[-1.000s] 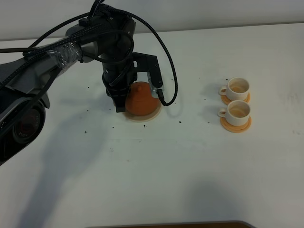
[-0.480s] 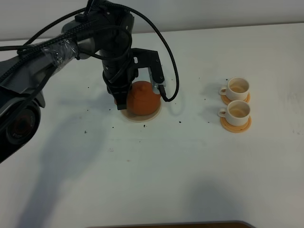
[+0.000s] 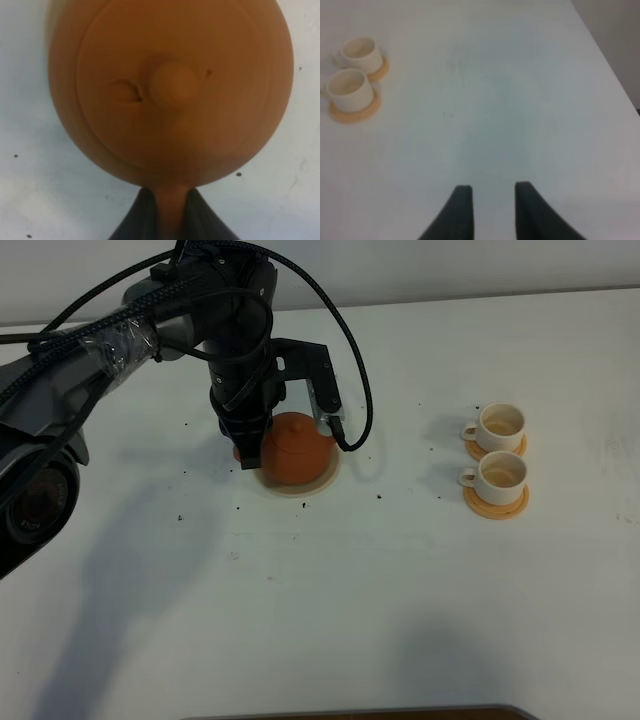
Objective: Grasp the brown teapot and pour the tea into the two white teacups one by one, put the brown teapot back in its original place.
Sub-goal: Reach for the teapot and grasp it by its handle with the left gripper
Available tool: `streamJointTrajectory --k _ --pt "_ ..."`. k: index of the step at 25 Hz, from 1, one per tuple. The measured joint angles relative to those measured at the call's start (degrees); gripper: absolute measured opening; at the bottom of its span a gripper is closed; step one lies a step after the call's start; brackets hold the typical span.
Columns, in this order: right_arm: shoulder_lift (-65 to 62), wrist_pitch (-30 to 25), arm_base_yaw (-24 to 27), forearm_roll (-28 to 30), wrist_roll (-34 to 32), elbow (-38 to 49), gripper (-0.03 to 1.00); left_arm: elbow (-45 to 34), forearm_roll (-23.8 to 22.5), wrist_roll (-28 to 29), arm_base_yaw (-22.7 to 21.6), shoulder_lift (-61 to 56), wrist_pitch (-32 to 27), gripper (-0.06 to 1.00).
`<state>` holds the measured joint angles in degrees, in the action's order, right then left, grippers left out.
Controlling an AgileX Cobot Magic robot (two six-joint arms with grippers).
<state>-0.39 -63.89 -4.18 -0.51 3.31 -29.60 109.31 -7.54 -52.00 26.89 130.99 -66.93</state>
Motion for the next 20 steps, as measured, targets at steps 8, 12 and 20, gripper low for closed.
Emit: streamJointTrajectory --k 8,12,20 --pt "0.00 0.00 0.00 0.00 0.00 0.00 0.24 0.00 0.41 -0.05 -0.55 -1.42 1.57 0.14" --pt "0.00 0.00 0.00 0.00 0.00 0.00 0.24 0.00 1.09 -0.37 -0.30 -2.62 4.16 0.14" --pt "0.00 0.00 0.00 0.00 0.00 0.00 0.24 0.00 1.47 -1.03 3.36 -2.76 11.61 0.14"
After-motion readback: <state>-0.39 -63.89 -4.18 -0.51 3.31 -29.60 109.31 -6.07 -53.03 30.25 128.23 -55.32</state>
